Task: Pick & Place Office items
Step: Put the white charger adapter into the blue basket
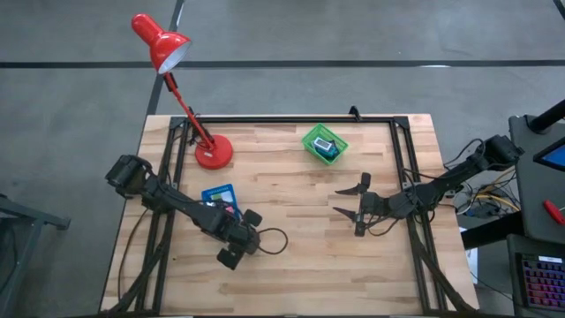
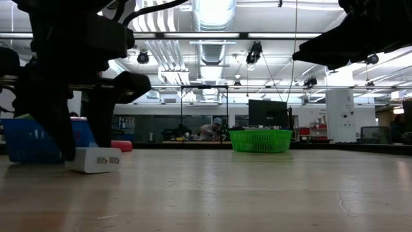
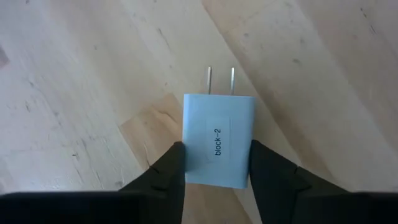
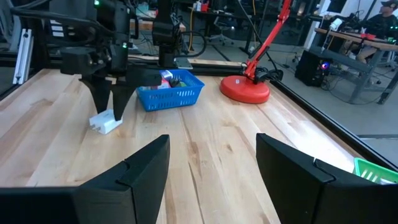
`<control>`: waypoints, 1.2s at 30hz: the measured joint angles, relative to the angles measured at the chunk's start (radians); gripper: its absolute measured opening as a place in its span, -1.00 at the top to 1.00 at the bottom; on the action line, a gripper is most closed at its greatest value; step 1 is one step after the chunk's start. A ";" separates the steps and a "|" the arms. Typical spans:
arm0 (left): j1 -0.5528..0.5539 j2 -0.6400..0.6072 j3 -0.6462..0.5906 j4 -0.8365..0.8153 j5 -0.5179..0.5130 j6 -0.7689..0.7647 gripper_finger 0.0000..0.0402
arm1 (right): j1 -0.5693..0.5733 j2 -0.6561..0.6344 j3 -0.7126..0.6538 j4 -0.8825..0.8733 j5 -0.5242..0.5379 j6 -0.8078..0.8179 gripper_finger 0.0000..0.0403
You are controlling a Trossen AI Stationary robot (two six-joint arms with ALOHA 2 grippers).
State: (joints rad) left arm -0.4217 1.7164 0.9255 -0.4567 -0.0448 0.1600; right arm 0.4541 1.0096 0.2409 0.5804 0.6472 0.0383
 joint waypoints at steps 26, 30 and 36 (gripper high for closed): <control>0.017 -0.086 -0.193 0.455 -0.037 -0.079 0.98 | 0.000 0.000 0.000 -0.001 0.000 0.004 -0.14; 0.041 -0.148 -0.294 0.679 -0.039 -0.087 0.99 | 0.000 0.000 0.000 -0.002 0.000 0.001 -0.14; 0.058 -0.220 -0.335 0.652 -0.028 -0.067 0.99 | 0.000 0.000 0.000 0.000 0.000 -0.004 -0.14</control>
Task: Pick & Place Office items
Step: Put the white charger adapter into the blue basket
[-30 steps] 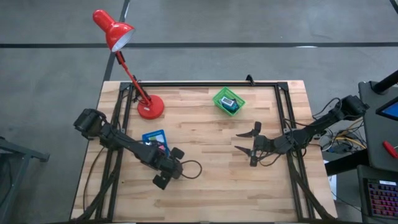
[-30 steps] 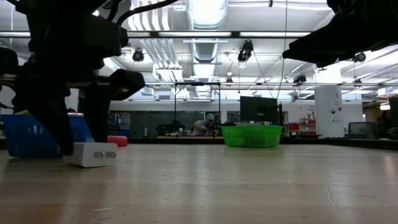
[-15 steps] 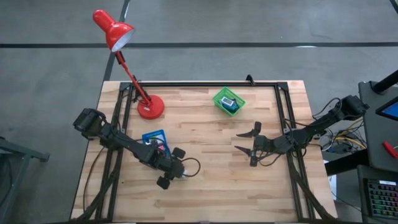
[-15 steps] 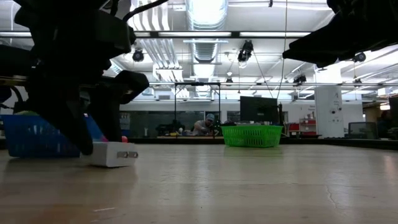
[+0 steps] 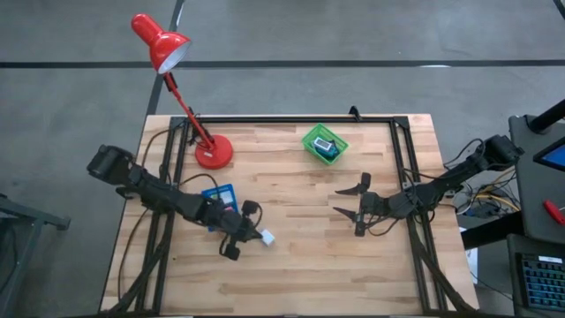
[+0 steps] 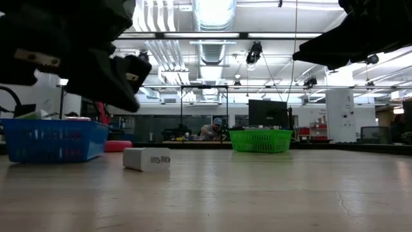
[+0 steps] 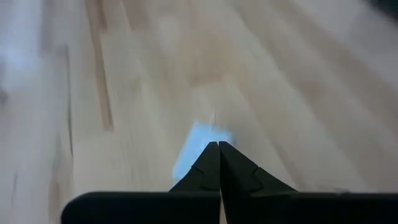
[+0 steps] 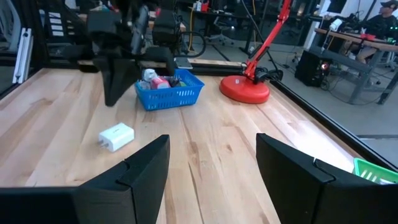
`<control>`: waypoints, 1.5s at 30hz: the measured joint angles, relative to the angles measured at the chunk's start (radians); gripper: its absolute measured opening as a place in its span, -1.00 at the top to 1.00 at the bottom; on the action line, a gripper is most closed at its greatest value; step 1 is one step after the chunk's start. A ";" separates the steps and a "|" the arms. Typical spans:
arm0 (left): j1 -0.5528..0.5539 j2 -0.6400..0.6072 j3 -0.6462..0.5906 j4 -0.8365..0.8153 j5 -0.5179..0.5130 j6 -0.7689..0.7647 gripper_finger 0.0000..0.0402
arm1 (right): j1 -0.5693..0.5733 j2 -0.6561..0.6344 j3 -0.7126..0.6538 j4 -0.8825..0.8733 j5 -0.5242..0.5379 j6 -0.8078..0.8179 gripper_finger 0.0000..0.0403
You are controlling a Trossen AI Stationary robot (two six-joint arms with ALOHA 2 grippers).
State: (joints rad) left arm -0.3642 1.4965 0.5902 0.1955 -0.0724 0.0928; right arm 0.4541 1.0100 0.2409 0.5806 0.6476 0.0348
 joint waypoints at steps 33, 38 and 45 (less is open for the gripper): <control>0.058 0.357 0.530 -0.744 0.050 0.258 -0.22 | 0.000 0.000 0.000 -0.033 0.000 0.022 -0.14; 0.072 0.384 0.545 -0.742 0.050 0.267 -0.22 | 0.000 0.000 0.000 -0.047 0.000 0.031 -0.14; 0.090 0.407 0.543 -0.739 0.058 0.276 -0.18 | 0.000 0.000 0.000 -0.053 0.000 0.037 -0.14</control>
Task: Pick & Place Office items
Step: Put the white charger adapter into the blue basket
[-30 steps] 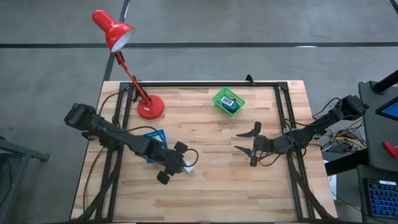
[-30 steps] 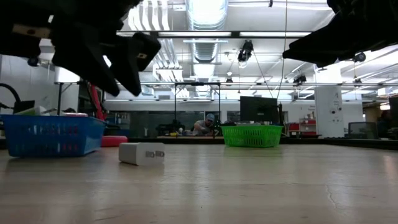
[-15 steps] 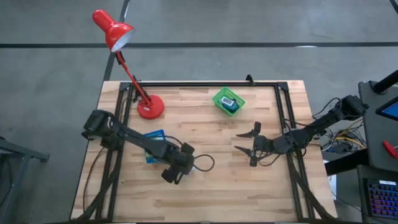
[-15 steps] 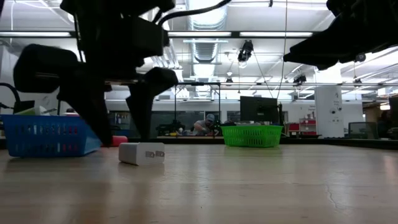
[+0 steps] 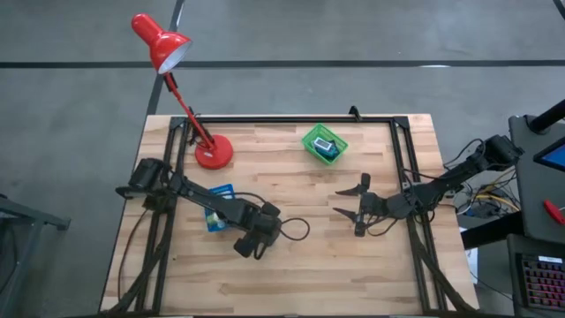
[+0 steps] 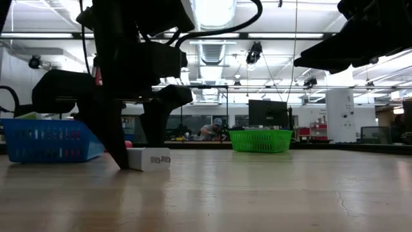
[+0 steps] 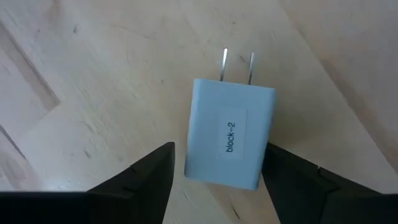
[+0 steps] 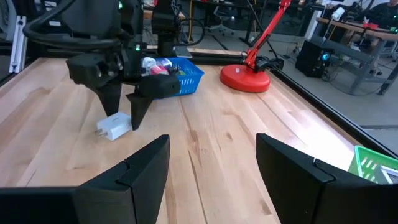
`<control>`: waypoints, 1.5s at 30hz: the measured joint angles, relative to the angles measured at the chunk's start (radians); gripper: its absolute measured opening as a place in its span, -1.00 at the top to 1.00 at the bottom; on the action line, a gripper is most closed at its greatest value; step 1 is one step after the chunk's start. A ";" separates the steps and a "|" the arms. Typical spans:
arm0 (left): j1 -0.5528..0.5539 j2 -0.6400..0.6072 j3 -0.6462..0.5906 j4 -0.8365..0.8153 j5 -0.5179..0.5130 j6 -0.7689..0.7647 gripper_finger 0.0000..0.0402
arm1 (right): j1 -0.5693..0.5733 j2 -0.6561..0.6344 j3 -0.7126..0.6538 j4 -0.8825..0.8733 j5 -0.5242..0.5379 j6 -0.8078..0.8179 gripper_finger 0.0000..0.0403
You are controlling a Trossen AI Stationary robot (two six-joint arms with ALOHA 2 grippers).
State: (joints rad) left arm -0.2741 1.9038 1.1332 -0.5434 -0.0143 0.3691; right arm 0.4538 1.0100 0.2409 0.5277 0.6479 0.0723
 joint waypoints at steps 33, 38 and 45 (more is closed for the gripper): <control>0.003 -0.034 -0.065 0.179 0.101 -0.003 0.22 | 0.000 0.000 -0.004 0.001 0.000 0.004 -0.14; 0.004 -0.046 -0.117 0.268 0.113 -0.034 0.22 | 0.000 0.000 -0.011 0.002 0.000 0.011 -0.14; 0.007 -0.120 -0.201 0.409 0.112 -0.062 0.22 | 0.000 0.000 -0.016 0.004 0.000 0.021 -0.14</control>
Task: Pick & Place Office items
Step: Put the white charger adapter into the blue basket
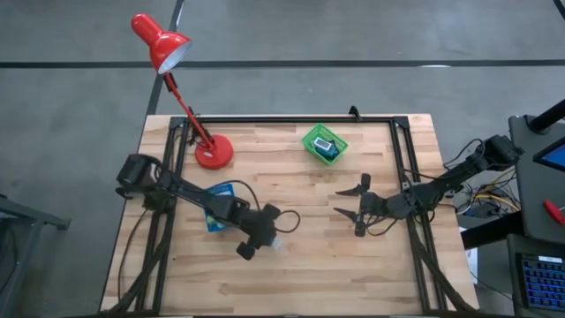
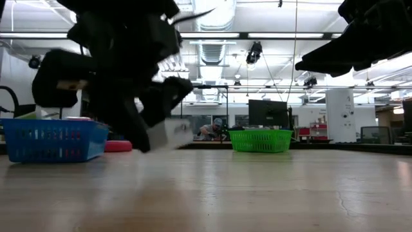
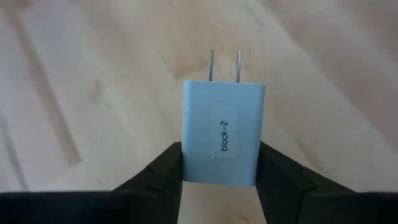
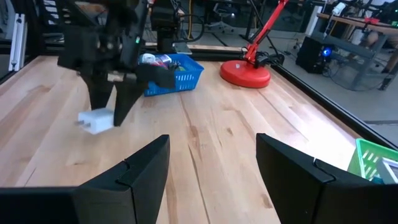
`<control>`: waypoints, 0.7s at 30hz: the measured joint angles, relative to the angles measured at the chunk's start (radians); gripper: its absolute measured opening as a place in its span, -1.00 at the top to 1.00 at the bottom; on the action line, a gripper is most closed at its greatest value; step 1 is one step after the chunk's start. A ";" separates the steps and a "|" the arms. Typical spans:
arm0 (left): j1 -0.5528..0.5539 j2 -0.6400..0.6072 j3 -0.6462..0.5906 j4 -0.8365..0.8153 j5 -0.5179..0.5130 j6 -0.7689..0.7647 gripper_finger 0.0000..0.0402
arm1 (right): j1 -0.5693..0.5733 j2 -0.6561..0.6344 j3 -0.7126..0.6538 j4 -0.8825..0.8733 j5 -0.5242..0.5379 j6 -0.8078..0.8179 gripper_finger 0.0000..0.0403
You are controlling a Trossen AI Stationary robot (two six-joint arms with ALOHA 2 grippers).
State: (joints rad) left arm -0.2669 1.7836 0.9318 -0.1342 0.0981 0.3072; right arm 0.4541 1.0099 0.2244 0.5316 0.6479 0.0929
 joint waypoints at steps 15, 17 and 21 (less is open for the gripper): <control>0.062 -0.292 -0.332 0.642 -0.061 -0.084 0.22 | 0.000 0.000 -0.001 0.054 0.000 -0.032 -0.14; 0.072 -0.308 -0.370 0.749 -0.073 -0.085 0.22 | 0.000 0.000 -0.003 0.097 0.001 -0.059 -0.14; 0.097 -0.326 -0.412 0.874 -0.075 -0.096 0.22 | -0.001 0.000 -0.009 0.200 0.001 -0.128 -0.14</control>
State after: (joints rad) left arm -0.1703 1.4574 0.5195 0.7395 0.0228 0.2108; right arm 0.4534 1.0099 0.2158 0.7321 0.6488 -0.0355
